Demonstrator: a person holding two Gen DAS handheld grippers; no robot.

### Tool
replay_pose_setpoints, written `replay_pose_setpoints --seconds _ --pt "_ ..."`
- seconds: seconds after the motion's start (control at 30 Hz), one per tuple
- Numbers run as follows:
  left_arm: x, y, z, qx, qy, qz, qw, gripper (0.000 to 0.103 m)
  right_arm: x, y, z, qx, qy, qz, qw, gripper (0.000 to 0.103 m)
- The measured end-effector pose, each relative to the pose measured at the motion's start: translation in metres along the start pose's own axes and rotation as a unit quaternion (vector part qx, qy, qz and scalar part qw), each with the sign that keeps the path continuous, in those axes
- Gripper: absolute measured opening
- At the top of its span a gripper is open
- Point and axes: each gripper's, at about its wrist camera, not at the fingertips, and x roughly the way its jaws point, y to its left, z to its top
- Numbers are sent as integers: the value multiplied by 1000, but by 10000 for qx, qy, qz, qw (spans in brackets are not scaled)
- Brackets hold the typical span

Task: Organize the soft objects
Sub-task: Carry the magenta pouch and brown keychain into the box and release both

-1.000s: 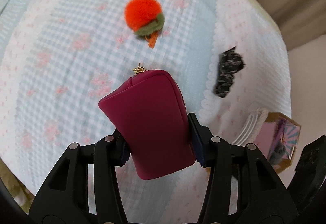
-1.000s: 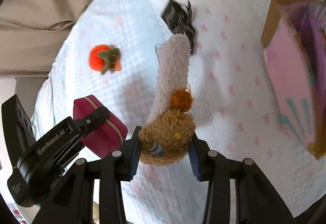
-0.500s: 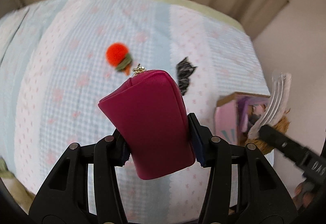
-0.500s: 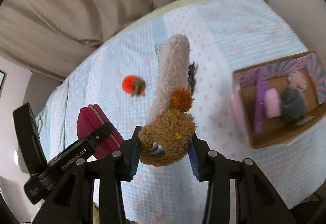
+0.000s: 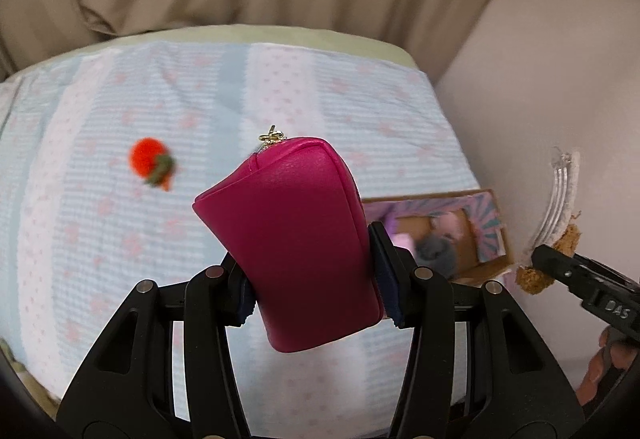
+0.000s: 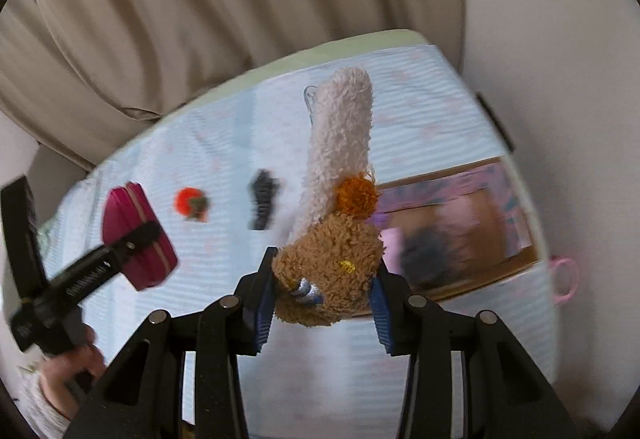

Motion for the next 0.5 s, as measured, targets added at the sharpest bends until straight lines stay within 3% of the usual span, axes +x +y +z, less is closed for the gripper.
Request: replay_pose_setpoints --seconds 0.27,0.5 --pt "72 -102 -11 632 691 -265 9953 46 34 -96 10 151 419 -316 9985 38" --pt "146 -156 -18 1193 1319 -216 9838 46 81 -157 7 402 903 -324 9946 38"
